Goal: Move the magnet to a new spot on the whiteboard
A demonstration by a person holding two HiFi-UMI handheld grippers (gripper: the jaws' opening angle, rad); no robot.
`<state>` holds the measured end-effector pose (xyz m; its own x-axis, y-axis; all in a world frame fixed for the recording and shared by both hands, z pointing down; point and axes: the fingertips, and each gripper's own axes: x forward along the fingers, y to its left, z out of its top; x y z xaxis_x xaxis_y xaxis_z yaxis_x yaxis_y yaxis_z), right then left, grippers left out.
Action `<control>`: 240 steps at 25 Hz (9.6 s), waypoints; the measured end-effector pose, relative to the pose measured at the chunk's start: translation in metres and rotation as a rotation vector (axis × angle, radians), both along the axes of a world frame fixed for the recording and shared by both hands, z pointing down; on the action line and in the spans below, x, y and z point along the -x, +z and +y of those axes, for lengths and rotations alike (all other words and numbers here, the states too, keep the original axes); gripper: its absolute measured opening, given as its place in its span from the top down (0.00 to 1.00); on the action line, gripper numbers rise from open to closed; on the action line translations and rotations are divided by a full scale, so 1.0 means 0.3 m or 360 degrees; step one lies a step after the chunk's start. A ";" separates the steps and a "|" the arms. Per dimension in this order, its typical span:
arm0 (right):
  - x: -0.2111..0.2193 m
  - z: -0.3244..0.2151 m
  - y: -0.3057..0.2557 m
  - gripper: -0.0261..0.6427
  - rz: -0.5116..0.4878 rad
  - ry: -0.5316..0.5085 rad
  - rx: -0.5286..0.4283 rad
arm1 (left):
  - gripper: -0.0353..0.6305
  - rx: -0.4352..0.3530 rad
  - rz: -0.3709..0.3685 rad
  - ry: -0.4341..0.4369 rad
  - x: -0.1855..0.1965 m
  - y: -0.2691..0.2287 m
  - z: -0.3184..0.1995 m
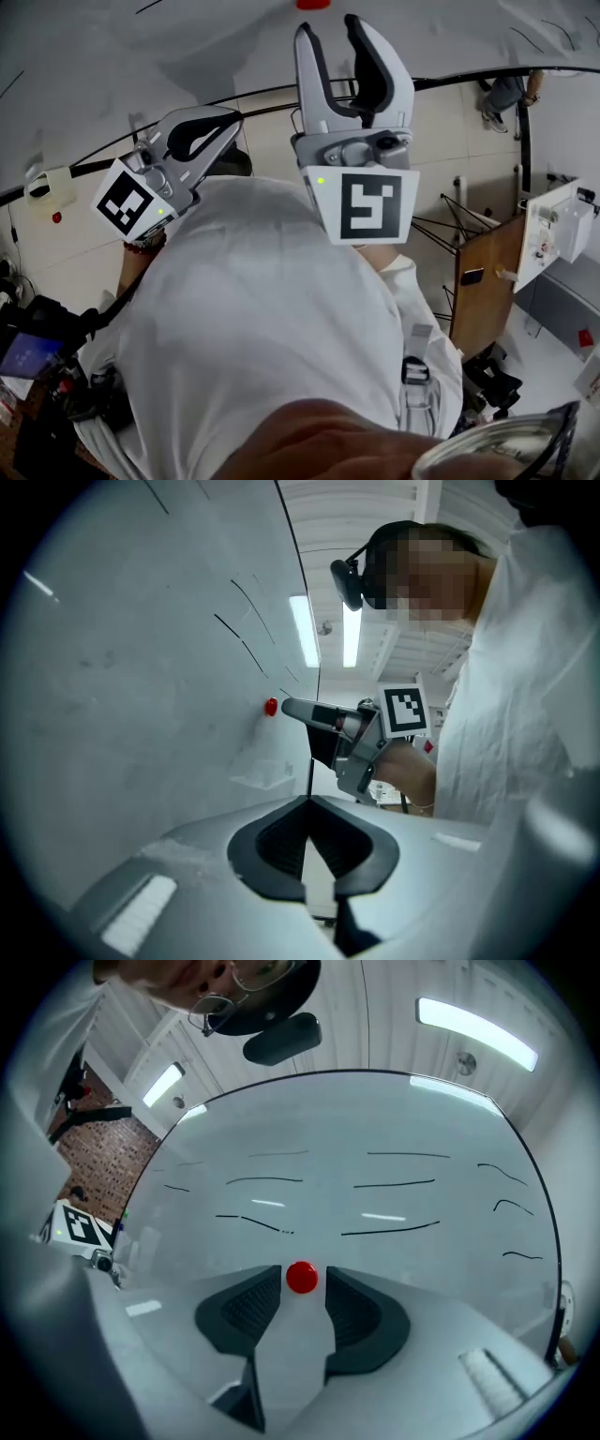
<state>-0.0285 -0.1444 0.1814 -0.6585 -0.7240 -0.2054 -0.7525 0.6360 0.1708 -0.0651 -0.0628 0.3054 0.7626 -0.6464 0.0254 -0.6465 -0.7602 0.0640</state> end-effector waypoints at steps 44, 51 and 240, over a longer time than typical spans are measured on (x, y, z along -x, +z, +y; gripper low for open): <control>-0.368 0.165 0.237 0.77 0.0050 -0.0158 0.0214 | 0.94 0.0130 -0.0004 -0.0541 0.076 0.082 0.292; -0.315 -0.003 0.221 0.77 0.0023 -0.0072 0.0223 | 0.94 0.0235 0.0053 -0.0551 0.196 0.100 0.086; -0.024 0.251 0.313 0.90 0.0129 -0.0248 0.0397 | 0.94 0.0347 0.0316 -0.0406 0.366 0.100 0.239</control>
<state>-0.0214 -0.0692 0.2754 -0.7726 -0.6344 0.0241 -0.6329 0.7726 0.0504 -0.1748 0.0089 0.3355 0.5817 -0.8118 0.0513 -0.7719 -0.5311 0.3493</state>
